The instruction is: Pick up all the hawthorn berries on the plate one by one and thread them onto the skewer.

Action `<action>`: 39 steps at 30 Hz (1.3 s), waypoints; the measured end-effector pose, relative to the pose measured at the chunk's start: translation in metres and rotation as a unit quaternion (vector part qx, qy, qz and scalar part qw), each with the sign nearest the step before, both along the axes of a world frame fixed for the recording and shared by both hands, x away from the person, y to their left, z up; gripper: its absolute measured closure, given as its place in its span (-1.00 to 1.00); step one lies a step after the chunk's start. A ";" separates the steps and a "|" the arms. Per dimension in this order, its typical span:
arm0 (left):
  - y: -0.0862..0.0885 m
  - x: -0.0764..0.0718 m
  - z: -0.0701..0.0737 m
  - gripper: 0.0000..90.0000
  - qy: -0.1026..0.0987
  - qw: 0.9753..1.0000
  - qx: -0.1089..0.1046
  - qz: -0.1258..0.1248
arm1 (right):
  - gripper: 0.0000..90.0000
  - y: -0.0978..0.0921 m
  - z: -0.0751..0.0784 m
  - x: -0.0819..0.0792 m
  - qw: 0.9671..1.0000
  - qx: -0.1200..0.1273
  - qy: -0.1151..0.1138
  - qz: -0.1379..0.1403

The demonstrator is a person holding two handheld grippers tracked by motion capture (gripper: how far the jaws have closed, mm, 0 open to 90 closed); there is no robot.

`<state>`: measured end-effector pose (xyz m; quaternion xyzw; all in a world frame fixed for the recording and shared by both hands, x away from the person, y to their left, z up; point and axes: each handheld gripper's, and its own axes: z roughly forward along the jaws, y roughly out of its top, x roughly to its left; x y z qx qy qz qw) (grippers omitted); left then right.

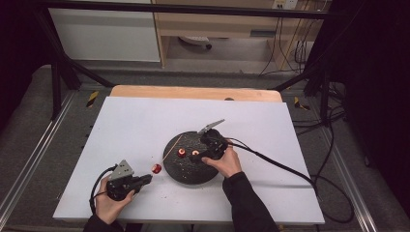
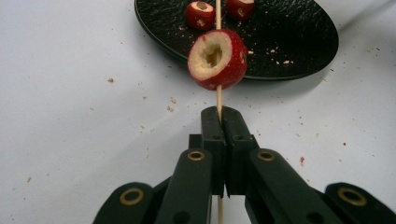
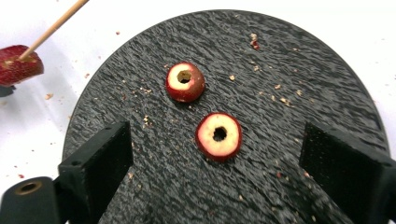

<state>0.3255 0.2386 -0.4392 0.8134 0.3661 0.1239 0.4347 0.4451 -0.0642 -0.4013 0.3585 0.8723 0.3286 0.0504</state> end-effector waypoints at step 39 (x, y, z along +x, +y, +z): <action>-0.003 0.000 0.000 0.97 0.003 1.000 0.005 -0.006 | 0.35 0.018 -0.014 0.024 0.996 -0.060 0.060 0.026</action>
